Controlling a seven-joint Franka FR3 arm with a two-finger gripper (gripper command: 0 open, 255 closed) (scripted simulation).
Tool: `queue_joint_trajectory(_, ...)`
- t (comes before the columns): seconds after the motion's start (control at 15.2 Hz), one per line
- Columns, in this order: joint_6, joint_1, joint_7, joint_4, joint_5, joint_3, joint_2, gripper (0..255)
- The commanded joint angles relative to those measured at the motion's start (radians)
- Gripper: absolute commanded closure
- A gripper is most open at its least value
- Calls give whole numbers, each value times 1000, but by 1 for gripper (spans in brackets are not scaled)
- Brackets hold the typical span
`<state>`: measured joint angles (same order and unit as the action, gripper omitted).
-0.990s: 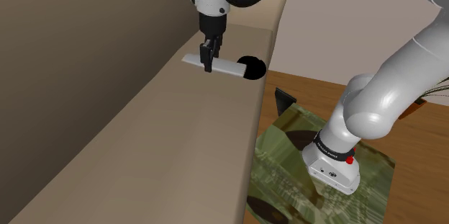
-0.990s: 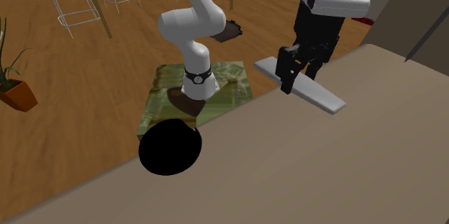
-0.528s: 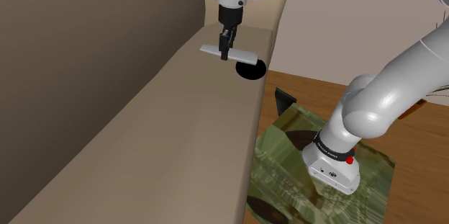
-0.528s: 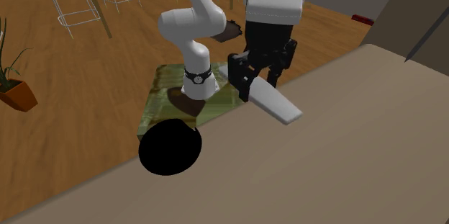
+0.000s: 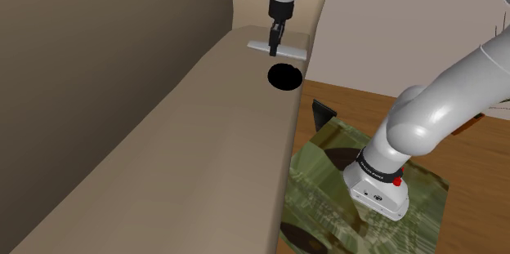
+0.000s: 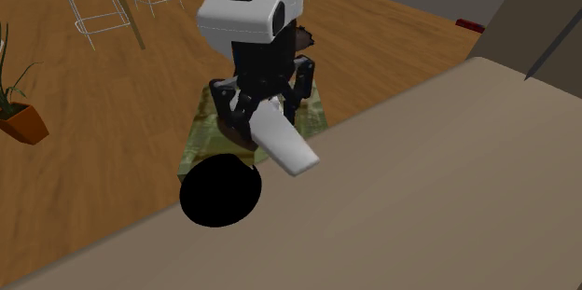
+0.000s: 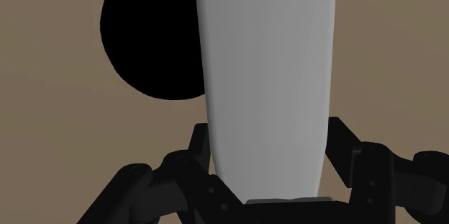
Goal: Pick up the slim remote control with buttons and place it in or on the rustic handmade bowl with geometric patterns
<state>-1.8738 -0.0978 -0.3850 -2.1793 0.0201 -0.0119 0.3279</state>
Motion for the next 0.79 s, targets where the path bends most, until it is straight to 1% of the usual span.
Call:
queue_joint_trajectory(0.0, 0, 18, -46, 13, 9, 31, -12, 255)
queue_joint_trajectory(0.33, -2, 62, -158, 46, 28, 106, -43, 255)
queue_joint_trajectory(0.73, -84, 63, -157, -25, 29, 108, -54, 255)
